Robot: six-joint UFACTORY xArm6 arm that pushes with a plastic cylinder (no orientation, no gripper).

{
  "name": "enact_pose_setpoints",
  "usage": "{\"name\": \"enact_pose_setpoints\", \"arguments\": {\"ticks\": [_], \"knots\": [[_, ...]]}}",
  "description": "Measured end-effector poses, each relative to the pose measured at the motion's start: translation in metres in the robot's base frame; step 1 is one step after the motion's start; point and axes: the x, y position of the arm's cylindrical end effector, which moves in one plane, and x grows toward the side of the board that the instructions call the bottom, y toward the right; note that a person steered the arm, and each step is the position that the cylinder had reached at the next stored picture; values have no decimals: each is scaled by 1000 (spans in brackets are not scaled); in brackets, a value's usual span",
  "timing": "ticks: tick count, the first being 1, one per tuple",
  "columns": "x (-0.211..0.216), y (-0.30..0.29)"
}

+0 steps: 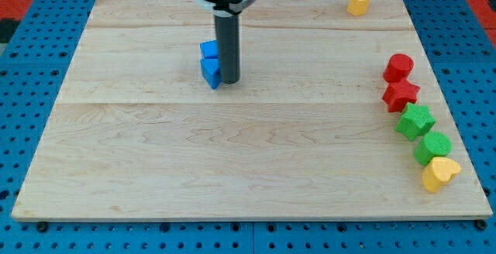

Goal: Move your arm towards the top right

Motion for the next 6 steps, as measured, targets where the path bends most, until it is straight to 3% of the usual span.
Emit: {"name": "enact_pose_setpoints", "arguments": {"ticks": [2, 4, 6], "knots": [[-2, -7], [-69, 114], [-109, 235]]}}
